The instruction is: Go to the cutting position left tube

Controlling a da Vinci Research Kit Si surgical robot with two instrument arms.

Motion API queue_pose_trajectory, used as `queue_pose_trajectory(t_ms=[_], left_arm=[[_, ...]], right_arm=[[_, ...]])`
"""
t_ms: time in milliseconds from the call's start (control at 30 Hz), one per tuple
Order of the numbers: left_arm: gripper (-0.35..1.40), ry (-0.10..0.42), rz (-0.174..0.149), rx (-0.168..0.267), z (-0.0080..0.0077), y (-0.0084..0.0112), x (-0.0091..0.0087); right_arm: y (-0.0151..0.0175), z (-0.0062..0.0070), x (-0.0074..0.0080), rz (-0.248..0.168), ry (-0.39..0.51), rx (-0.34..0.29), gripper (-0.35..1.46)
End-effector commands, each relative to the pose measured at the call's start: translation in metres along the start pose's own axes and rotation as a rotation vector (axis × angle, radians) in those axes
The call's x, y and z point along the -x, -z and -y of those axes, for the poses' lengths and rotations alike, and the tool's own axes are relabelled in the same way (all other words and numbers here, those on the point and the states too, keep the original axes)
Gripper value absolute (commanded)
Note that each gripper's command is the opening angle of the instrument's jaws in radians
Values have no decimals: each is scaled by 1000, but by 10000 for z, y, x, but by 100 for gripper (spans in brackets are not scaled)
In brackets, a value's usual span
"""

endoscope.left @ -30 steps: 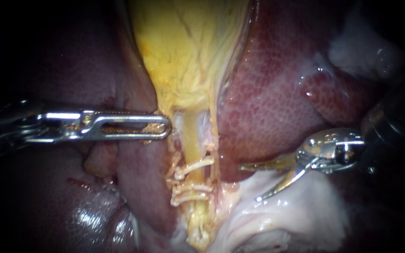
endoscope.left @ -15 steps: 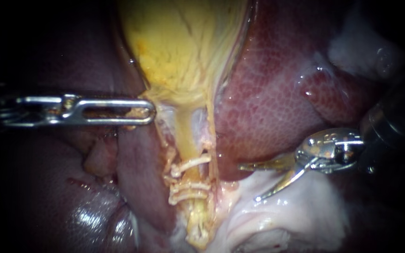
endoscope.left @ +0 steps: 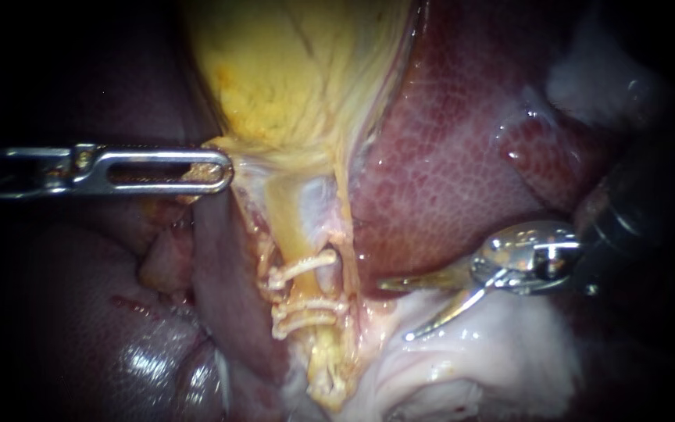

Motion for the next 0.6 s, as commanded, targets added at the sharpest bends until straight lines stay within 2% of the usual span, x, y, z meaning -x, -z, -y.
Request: queue_pose_trajectory(t_ms=[33,167,300,433,600], left_arm=[[-35,0,0,0,0,0,0],[-35,0,0,0,0,0,0],[-35,0,0,1,0,0,0],[-35,0,0,1,1,0,0],[-35,0,0,1,1,1,0]], right_arm=[[-6,-8,5,3,0,8,140],[-29,-38,26,22,-28,27,140],[-43,-62,52,65,-42,48,140],[-47,-80,71,91,-53,65,140],[-48,-92,75,88,-61,77,140]])
